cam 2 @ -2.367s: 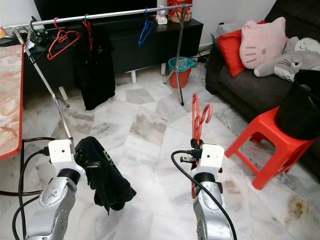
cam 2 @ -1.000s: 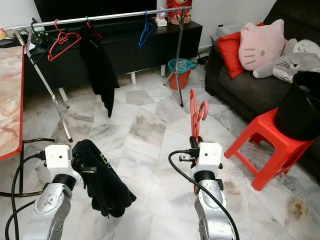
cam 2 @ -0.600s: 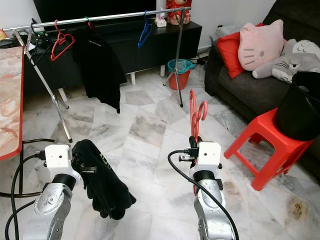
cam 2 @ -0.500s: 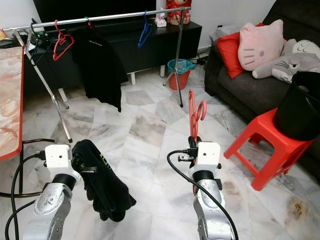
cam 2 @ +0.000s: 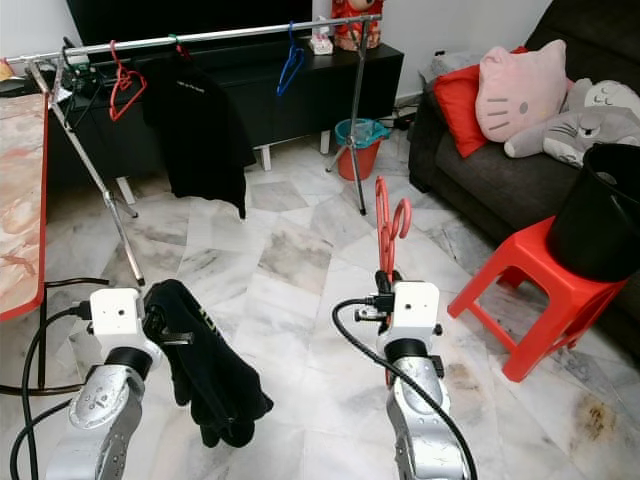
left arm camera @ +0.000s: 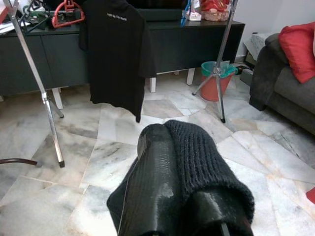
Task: Hang hanger
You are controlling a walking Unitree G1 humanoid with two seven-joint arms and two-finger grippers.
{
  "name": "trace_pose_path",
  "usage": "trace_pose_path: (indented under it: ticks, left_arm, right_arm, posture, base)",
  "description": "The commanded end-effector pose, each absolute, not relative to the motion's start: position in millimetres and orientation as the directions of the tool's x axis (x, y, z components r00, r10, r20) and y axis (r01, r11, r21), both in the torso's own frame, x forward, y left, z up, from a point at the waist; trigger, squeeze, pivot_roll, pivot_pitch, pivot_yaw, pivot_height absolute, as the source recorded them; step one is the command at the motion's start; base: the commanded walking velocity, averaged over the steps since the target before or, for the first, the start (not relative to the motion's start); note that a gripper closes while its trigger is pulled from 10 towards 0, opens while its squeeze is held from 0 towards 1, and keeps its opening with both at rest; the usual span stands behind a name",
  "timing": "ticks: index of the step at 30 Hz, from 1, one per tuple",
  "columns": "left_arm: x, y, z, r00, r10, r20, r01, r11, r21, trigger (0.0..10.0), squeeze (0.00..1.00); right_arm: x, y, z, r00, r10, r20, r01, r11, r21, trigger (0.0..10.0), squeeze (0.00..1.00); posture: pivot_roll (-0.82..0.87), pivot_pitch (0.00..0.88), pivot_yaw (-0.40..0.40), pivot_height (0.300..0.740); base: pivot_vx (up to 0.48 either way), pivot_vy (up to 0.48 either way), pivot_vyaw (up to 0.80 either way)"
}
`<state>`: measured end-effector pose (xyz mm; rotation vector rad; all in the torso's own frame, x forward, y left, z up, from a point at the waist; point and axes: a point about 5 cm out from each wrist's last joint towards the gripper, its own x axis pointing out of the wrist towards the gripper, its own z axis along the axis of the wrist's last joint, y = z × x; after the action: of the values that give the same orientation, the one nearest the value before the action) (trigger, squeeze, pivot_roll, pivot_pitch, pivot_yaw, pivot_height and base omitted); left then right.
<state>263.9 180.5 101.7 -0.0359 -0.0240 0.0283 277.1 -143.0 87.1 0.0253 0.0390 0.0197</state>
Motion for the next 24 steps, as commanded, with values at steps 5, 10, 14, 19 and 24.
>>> trace_pose_path:
  ticks: [5,10,14,19,24]
  left_arm:
    - [263.8,176.8,114.5,0.996,0.030,0.079,-0.026,0.999,-0.041,10.0,0.00]
    - [264.9,178.0,118.6,0.995,0.038,0.092,-0.034,0.998,-0.046,10.0,0.00]
    - [264.1,180.2,118.5,0.995,0.050,0.090,-0.046,0.998,-0.046,10.0,0.00]
    - [263.5,180.0,118.4,0.995,0.053,0.087,-0.048,0.998,-0.048,10.0,0.00]
    - [263.7,181.7,119.4,0.995,0.055,0.089,-0.051,0.998,-0.046,10.0,0.00]
  right_arm:
    - [276.3,-142.3,95.0,0.999,0.034,-0.004,-0.034,0.999,-0.004,10.0,0.00]
    - [276.6,-142.1,94.3,0.999,0.036,-0.007,-0.036,0.999,0.004,10.0,0.00]
    - [277.8,-140.3,95.6,0.999,0.045,-0.004,-0.045,0.999,0.011,10.0,0.00]
    - [277.2,-141.5,93.3,0.999,0.042,-0.009,-0.042,0.999,0.012,10.0,0.00]
    - [278.4,-148.7,91.6,1.000,0.023,-0.013,-0.023,1.000,-0.004,10.0,0.00]
  posture:
    - [0.02,0.000,-0.032,0.740]
    - [0.03,0.000,-0.035,0.740]
    - [0.03,0.000,-0.040,0.740]
    - [0.04,0.000,-0.040,0.740]
    - [0.05,0.000,-0.036,0.740]
  base:
    - [0.000,0.000,0.64]
    - [0.000,0.000,0.80]
    - [0.000,0.000,0.80]
    - [0.000,0.000,0.80]
    - [0.000,0.000,0.80]
